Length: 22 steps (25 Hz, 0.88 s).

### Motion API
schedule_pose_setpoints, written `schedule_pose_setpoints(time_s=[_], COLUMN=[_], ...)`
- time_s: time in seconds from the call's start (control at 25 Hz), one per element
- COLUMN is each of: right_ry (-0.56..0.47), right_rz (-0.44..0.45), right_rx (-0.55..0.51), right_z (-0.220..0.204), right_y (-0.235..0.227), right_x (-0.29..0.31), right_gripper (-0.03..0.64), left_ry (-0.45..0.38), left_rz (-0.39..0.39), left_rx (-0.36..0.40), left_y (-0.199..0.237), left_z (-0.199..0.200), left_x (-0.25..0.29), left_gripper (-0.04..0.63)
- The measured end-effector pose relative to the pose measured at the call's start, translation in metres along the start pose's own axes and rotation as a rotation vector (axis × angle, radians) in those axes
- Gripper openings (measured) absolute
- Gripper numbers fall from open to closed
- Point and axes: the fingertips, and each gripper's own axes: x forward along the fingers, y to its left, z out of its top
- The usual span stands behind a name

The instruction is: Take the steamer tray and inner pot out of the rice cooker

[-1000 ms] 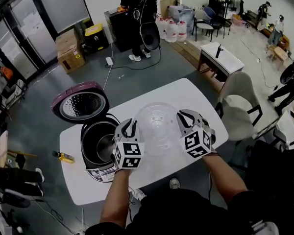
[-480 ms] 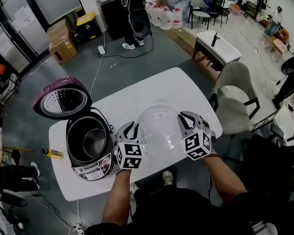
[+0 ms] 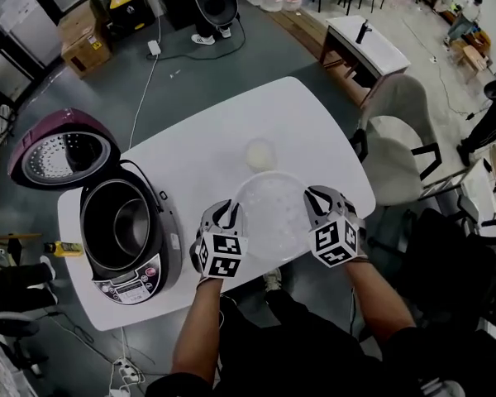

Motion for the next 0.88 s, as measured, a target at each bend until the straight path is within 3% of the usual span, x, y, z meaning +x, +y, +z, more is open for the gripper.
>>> schedule_pose_setpoints(time_s=[0.2,0.56,0.72,0.88], right_ry=[0.045,0.04,0.004,-0.065], right_rz=[0.014,0.03,0.028,0.024], right_rx=[0.021,0.11,0.138,0.165], right_z=[-0.044,-0.071,-0.06,-0.028], right_y=[0.003,0.012,0.012,0.003], right_x=[0.023,0.032,0.024,0.012], right_gripper=[-0.002,0.0,0.003,0.084], left_ry=[0.07,0.086,0.059,-0.028], left_rz=[-0.047,0.024,0.028,0.049], left_rx=[-0.064,-0.111,-0.125,-0.142], left_y=[-0.022,-0.018,-0.014,-0.007], left_z=[-0.043,-0.071,-0.059,-0.021], left_x=[0.04,0.068,0.064,0.039], left_gripper=[0.034,0.054,0.247,0.298])
